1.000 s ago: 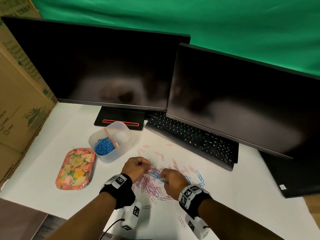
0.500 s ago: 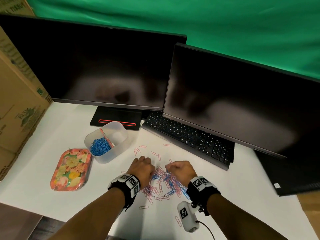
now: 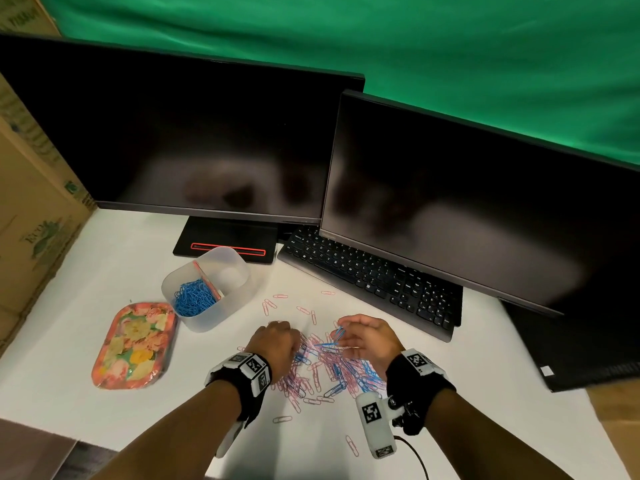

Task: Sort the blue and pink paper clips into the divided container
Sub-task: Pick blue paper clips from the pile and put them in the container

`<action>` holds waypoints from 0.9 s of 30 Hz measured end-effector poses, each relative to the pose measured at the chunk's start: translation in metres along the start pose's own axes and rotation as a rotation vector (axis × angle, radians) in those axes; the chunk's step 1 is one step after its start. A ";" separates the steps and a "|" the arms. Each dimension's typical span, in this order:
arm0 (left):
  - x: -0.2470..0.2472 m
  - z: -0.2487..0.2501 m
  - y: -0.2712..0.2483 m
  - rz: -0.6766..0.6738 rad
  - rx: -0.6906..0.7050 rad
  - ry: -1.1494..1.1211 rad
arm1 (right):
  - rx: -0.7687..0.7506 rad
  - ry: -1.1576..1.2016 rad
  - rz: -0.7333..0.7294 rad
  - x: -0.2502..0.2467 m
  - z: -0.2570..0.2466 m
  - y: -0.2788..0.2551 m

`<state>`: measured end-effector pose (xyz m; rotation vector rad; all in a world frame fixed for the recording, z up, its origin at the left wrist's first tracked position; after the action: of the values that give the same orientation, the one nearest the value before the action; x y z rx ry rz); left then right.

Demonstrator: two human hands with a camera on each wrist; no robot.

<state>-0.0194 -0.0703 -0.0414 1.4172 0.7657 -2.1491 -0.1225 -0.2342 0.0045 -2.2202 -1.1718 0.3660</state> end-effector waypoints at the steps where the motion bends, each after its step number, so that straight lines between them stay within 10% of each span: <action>1: 0.001 0.000 -0.001 0.002 -0.003 -0.013 | 0.007 0.018 0.002 -0.001 0.000 0.000; 8: 0.003 -0.002 -0.007 -0.047 -0.037 -0.077 | 0.215 0.280 0.090 0.000 0.012 0.004; 14: -0.002 -0.003 -0.005 -0.036 -0.084 -0.121 | 0.188 -0.185 0.121 0.009 0.029 0.011; 27: -0.017 -0.008 -0.008 -0.058 -0.313 -1.018 | 0.142 -0.300 0.113 0.002 0.029 0.012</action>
<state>-0.0126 -0.0578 -0.0263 0.0581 0.6625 -2.2562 -0.1274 -0.2266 -0.0257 -2.1620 -1.1324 0.8264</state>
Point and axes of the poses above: each hand's wrist, its own y-axis towards the middle knuckle, its own x-axis out of the palm, z = x × y, the point moved 4 cm from there along y, towards the middle knuckle, and after that the axes turned 6 degrees about z, right-handed, at the moved point
